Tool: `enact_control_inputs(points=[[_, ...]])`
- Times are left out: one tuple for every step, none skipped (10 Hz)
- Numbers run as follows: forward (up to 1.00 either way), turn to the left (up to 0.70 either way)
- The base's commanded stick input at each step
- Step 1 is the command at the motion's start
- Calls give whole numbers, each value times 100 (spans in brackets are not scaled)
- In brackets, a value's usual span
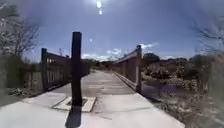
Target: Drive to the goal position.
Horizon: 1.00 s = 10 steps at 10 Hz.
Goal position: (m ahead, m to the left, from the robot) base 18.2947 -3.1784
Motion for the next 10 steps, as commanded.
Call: enact_control_inputs(points=[[70, 0], [70, 0], [70, 0], [70, 0], [70, 0], [70, 0], [70, 0], [70, 0], [70, 0], [70, 0]])
